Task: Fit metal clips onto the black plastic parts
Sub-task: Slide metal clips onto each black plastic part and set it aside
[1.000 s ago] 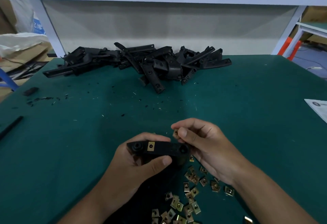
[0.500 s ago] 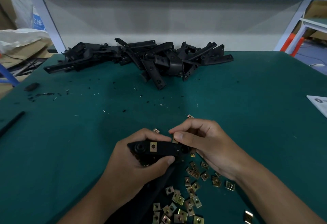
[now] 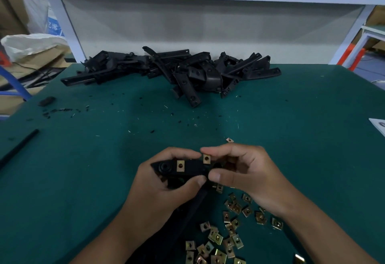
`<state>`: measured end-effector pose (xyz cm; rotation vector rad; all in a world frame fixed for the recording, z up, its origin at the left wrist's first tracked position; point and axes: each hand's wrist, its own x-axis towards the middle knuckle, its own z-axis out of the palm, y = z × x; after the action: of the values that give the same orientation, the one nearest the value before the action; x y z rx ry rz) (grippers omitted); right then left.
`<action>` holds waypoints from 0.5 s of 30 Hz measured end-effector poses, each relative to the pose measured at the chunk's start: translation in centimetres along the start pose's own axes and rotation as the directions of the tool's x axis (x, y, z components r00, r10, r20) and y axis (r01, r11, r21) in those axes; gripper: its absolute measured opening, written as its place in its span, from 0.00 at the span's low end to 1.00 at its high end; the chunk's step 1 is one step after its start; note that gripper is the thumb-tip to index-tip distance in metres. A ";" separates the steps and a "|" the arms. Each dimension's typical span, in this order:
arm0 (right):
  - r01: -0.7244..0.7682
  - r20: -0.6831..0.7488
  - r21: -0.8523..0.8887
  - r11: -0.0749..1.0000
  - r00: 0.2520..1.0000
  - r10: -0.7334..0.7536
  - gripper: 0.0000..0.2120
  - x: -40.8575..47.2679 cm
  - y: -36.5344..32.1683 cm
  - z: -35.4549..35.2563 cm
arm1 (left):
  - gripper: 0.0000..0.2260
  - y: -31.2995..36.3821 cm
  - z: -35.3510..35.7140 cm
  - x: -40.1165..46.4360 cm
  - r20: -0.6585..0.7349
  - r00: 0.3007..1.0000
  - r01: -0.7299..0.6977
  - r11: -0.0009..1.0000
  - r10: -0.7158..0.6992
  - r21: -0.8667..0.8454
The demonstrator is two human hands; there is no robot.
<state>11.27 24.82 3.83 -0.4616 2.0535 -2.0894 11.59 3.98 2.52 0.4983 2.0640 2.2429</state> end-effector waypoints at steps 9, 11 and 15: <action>0.085 -0.067 -0.175 0.981 0.993 -0.098 0.18 0.1 0.5 0.6 | 0.15 -0.1 -0.3 0.1 -0.009 1.000 0.012 0.996 -0.013 -0.084; 0.091 -0.050 -0.255 0.963 0.993 -0.107 0.18 0.0 0.4 0.5 | 0.15 -0.1 -0.3 0.1 -0.001 1.000 0.028 0.996 -0.028 -0.090; 0.078 -0.024 -0.225 0.971 0.996 -0.085 0.17 0.0 0.0 0.5 | 0.13 0.1 -0.5 0.2 0.039 0.998 0.055 0.991 -0.051 -0.122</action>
<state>11.45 24.30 3.81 -0.5564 2.3403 -1.9282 11.25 3.55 2.60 0.4651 1.8850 2.2952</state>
